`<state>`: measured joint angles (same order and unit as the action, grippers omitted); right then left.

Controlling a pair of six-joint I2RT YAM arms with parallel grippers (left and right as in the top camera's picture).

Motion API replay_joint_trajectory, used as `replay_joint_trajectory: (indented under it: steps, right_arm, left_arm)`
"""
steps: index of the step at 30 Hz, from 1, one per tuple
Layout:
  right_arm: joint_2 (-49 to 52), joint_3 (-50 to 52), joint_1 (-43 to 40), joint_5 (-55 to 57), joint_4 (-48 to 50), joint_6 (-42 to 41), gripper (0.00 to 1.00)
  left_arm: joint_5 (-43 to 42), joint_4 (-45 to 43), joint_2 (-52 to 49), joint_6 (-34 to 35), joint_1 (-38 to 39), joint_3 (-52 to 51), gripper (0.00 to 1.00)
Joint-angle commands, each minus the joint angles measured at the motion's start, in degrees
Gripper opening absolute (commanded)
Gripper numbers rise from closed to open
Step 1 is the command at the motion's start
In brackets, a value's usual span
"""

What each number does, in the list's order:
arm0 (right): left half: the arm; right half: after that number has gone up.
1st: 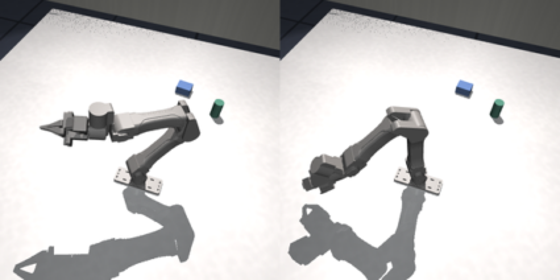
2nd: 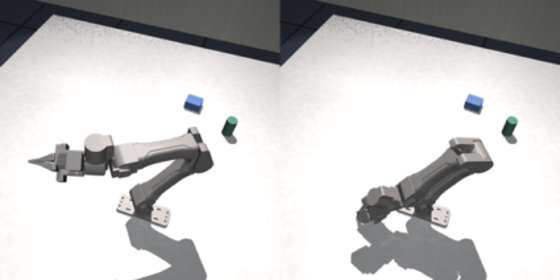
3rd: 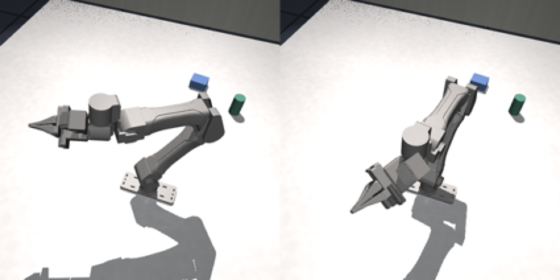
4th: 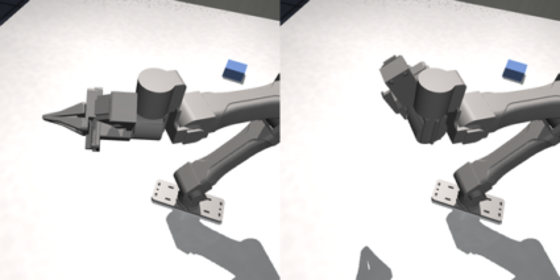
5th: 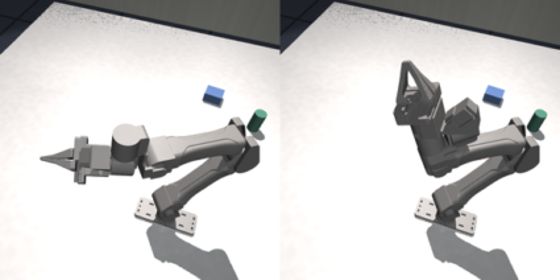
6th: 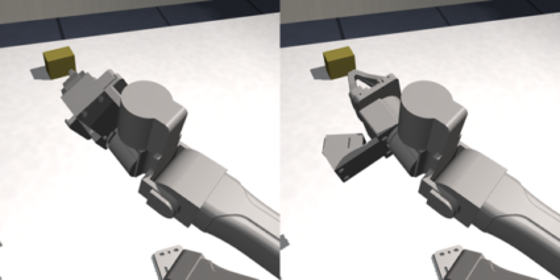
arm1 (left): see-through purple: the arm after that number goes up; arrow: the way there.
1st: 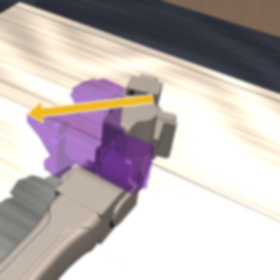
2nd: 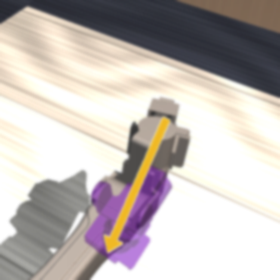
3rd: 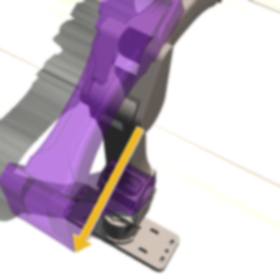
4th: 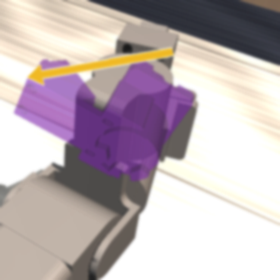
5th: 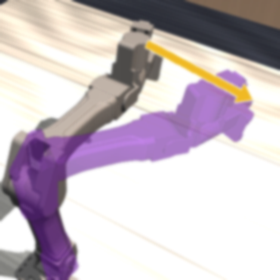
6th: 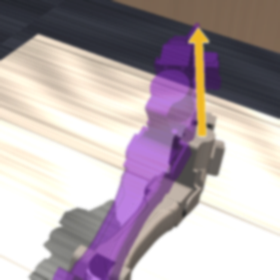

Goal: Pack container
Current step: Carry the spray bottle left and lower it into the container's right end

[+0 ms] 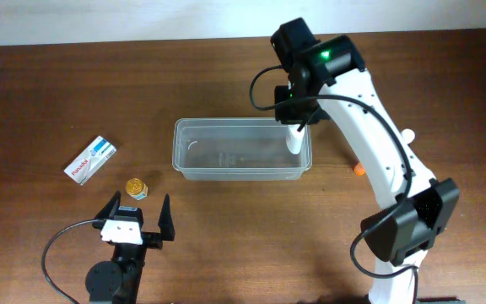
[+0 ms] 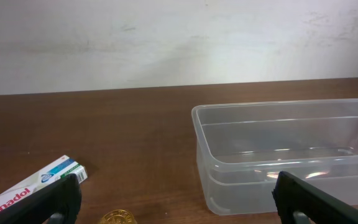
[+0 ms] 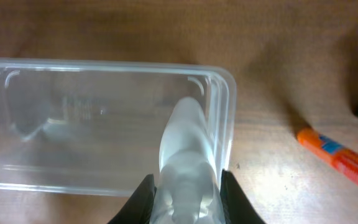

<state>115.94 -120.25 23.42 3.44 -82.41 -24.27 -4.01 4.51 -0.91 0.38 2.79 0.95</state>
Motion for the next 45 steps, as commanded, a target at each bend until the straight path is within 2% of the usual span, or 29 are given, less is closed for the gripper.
replay_joint_trajectory:
  steps: [1,6,17,34,45]
  right_arm:
    - [-0.26,4.81,0.63,1.36,3.52,-2.51,0.19]
    - [-0.24,10.25,0.61,1.40,8.55,-3.72,0.18]
    - [-0.20,14.36,0.68,1.38,14.99,-4.81,0.18]
    - [-0.15,15.12,0.68,1.81,16.28,-5.81,0.19]
    - [-0.15,19.32,0.66,1.79,19.91,-6.27,0.19]
  left_arm:
    - [0.42,-0.13,0.35,-0.63,0.17,-0.44,0.99]
    - [0.42,-0.15,0.35,-0.63,0.17,-0.42,0.99]
    - [0.42,-0.15,0.35,-0.63,0.17,-0.44,0.99]
    - [0.42,-0.13,0.35,-0.66,0.17,-0.44,0.99]
    - [0.42,-0.15,0.35,-0.66,0.17,-0.44,0.99]
